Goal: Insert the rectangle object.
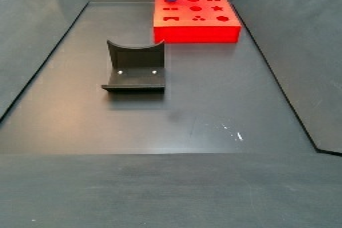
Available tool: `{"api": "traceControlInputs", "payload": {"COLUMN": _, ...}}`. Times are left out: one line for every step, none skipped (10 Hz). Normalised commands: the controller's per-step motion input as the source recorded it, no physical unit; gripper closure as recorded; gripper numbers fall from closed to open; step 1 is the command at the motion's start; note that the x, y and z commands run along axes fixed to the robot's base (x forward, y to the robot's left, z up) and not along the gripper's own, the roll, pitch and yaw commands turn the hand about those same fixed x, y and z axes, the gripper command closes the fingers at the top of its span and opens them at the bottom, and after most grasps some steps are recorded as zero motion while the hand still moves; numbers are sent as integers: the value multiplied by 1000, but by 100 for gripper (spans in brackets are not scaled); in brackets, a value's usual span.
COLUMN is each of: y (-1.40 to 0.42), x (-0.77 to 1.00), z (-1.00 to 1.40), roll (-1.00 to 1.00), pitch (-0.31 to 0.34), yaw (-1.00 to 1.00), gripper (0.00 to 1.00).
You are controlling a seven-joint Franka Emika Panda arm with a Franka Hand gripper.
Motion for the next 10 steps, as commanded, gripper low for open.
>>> {"api": "traceControlInputs", "payload": {"y": 57, "x": 17, "z": -674, "roll": 71, "pitch": -157, "yaw": -74, "gripper": 100}}
{"api": "traceControlInputs", "payload": {"y": 6, "x": 120, "z": -680, "roll": 76, "pitch": -139, "yaw": -200, "gripper": 100}}
{"api": "traceControlInputs", "payload": {"y": 0, "x": 166, "z": -626, "roll": 66, "pitch": -87, "yaw": -251, "gripper": 100}}
{"api": "traceControlInputs", "payload": {"y": 0, "x": 151, "z": -571, "roll": 87, "pitch": -59, "yaw": -263, "gripper": 100}}
{"api": "traceControlInputs", "payload": {"y": 0, "x": 109, "z": -517, "roll": 89, "pitch": -46, "yaw": -246, "gripper": 100}}
{"api": "traceControlInputs", "payload": {"y": 0, "x": 34, "z": -469, "roll": 60, "pitch": -60, "yaw": -200, "gripper": 100}}
{"api": "traceControlInputs", "payload": {"y": 26, "x": 0, "z": -314, "roll": -89, "pitch": -203, "yaw": -77, "gripper": 100}}
{"api": "traceControlInputs", "payload": {"y": 120, "x": -106, "z": -583, "roll": -67, "pitch": -309, "yaw": -83, "gripper": 100}}
{"api": "traceControlInputs", "payload": {"y": 137, "x": -80, "z": -594, "roll": -61, "pitch": -307, "yaw": -57, "gripper": 100}}
{"api": "traceControlInputs", "payload": {"y": 80, "x": -9, "z": -671, "roll": -54, "pitch": -277, "yaw": -49, "gripper": 100}}
